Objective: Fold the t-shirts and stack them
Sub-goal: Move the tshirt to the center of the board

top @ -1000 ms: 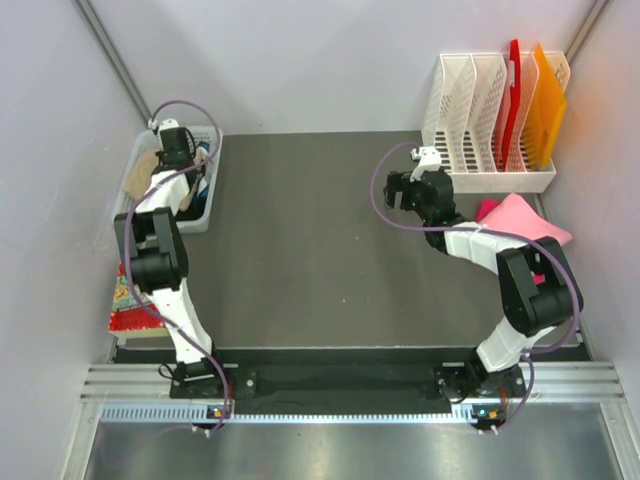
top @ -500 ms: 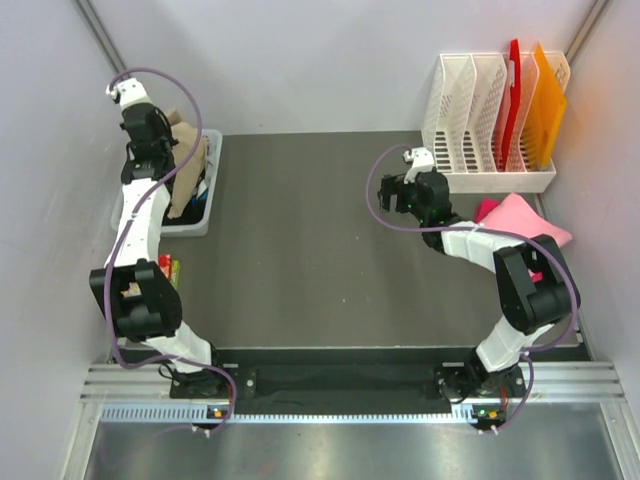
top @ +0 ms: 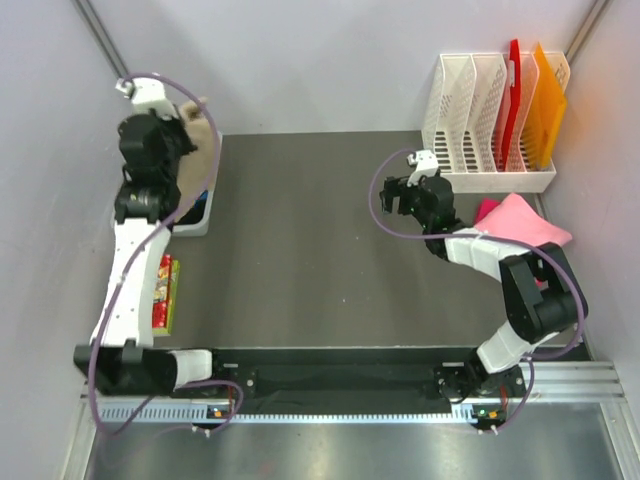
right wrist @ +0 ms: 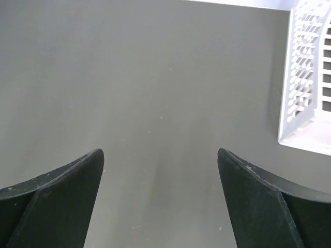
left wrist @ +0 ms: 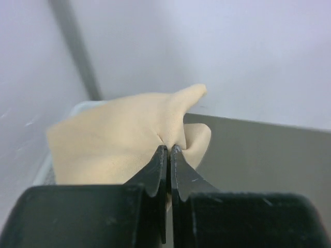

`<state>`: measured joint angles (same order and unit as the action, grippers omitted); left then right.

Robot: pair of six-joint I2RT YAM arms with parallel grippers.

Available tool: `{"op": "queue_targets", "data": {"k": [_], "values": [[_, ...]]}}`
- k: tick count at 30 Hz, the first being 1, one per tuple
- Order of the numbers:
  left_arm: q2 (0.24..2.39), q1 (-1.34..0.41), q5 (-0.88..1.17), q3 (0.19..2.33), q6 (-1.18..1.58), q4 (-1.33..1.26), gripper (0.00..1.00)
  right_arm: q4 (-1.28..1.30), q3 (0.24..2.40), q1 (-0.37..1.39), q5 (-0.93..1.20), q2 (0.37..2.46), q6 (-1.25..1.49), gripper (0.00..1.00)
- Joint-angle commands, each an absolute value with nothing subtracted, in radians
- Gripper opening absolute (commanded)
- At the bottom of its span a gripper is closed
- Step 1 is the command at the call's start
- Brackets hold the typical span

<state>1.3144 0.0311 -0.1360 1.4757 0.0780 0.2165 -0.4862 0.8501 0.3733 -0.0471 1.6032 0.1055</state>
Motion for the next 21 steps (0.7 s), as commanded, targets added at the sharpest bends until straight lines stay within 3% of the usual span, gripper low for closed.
{"op": "queue_targets", "data": {"k": [1, 9, 21], "values": [[1.152, -0.194, -0.066, 1.353, -0.061, 0.206, 0.00, -0.604, 0.818, 0.383, -0.093, 1.526, 0.107, 0.90], [1.111, -0.515, -0.210, 1.198, -0.132, 0.221, 0.00, -0.650, 0.781, 0.383, -0.193, 1.493, 0.127, 0.90], [1.213, -0.716, -0.166, 0.933, -0.143, 0.114, 0.00, -0.706, 0.733, 0.368, -0.285, 1.466, 0.161, 0.89]]}}
